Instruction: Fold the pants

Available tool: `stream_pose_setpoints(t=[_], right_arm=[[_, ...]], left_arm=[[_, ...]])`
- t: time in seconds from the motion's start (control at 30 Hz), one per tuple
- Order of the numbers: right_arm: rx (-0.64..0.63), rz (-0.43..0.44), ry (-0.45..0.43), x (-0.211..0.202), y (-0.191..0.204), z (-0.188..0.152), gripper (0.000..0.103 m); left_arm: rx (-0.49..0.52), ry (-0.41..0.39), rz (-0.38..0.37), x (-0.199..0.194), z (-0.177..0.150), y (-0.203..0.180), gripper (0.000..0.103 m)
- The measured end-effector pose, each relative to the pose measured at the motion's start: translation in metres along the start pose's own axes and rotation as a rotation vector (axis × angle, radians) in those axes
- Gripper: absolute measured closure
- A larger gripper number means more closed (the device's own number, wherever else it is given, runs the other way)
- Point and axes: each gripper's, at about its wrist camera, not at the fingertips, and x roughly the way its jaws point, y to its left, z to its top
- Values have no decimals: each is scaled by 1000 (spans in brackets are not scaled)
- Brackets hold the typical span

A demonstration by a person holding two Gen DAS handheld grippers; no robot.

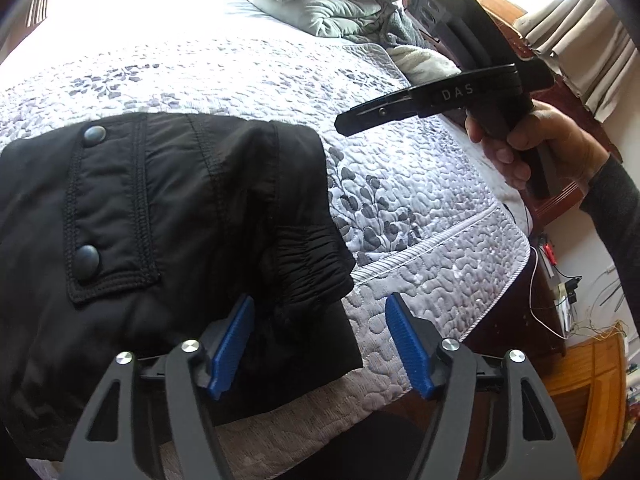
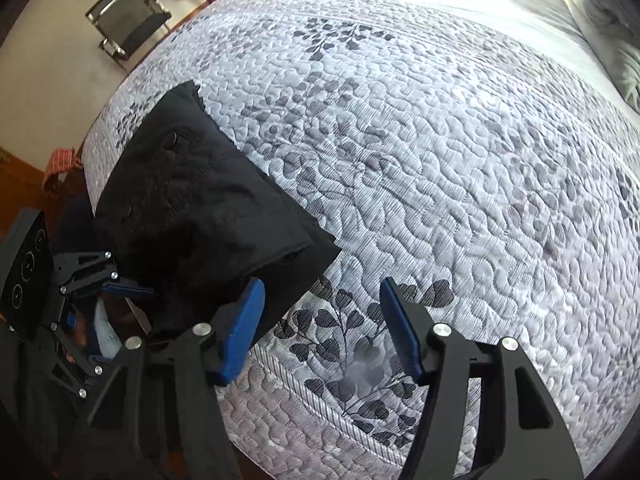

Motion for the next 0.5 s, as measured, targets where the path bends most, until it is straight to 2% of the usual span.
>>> stream_pose_setpoints(t=[0.07, 0.13, 0.2, 0.3, 0.5], right_arm=[[22, 35, -61, -8, 7, -2, 67], [41, 107, -131, -13, 20, -2, 69], [33, 150, -153, -5, 37, 1, 69], [60, 174, -122, 25, 47, 3, 69], [158, 176, -63, 68, 31, -12, 70]], left_arm=[[10, -14, 6, -7, 1, -3, 27], [25, -23, 10, -13, 2, -7, 15], [39, -24, 14, -15, 1, -9, 12], [35, 7, 15, -11, -4, -6, 9], [-12, 36, -48, -21, -20, 11, 9]])
